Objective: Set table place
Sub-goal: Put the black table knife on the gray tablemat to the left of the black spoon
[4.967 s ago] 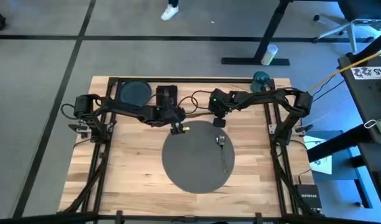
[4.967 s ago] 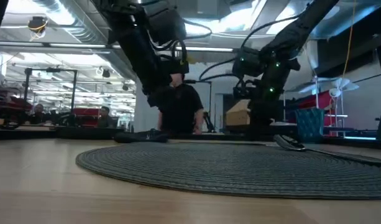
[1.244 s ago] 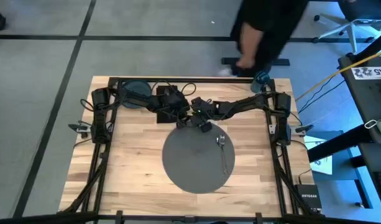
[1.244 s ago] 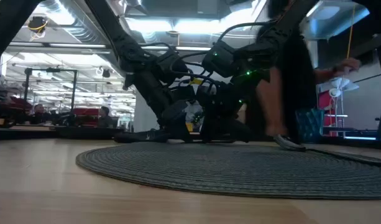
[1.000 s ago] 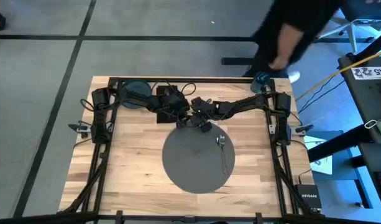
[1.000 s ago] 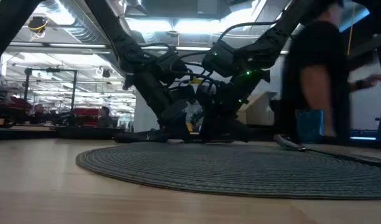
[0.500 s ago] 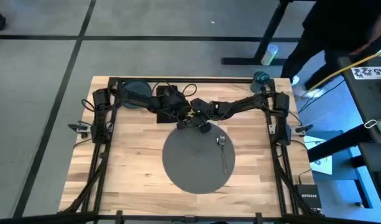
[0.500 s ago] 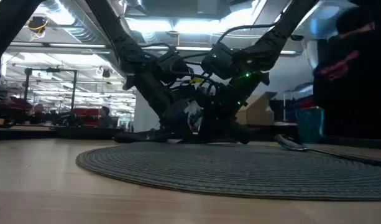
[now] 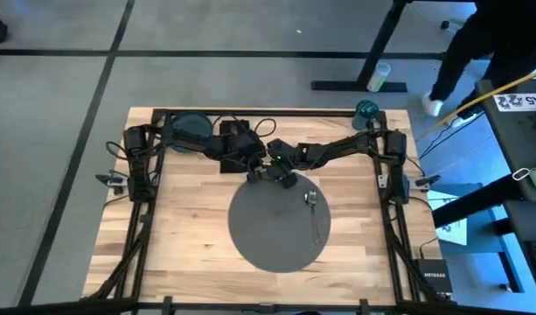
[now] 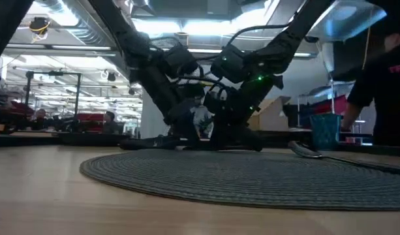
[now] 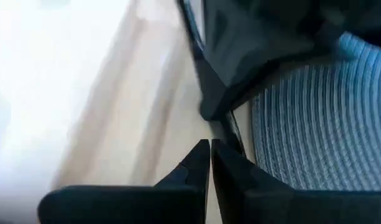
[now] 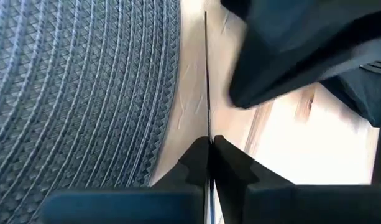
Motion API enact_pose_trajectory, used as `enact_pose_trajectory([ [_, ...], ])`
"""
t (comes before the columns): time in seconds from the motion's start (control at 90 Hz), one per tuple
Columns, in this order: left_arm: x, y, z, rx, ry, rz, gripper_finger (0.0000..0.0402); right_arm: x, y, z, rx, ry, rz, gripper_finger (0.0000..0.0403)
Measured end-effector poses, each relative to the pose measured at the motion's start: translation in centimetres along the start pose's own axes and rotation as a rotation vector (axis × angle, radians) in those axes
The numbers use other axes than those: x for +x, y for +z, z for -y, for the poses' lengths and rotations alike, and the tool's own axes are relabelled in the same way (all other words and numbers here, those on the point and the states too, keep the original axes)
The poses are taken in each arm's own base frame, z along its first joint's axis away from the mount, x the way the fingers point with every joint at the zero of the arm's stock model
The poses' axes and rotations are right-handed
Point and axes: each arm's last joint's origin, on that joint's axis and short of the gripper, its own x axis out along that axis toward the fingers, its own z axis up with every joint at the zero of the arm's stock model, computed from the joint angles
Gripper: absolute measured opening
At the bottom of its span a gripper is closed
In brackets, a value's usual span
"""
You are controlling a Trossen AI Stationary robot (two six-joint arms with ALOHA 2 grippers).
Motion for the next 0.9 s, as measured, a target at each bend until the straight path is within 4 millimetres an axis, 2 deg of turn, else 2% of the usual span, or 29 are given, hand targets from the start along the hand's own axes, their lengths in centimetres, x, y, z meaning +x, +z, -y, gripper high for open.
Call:
enact_pose_trajectory([
  [0.478,-5.1,2.0,-0.3,-0.004,0.178,0.055,0.0,-2.4,0.0,0.8,0.019,-0.046,-0.063,0.0],
  [0.9,-8.1,2.5,0.7,0.021,0.28,0.057,0.0,-6.8,0.8,2.4,0.063,-0.12,-0.039,0.0],
])
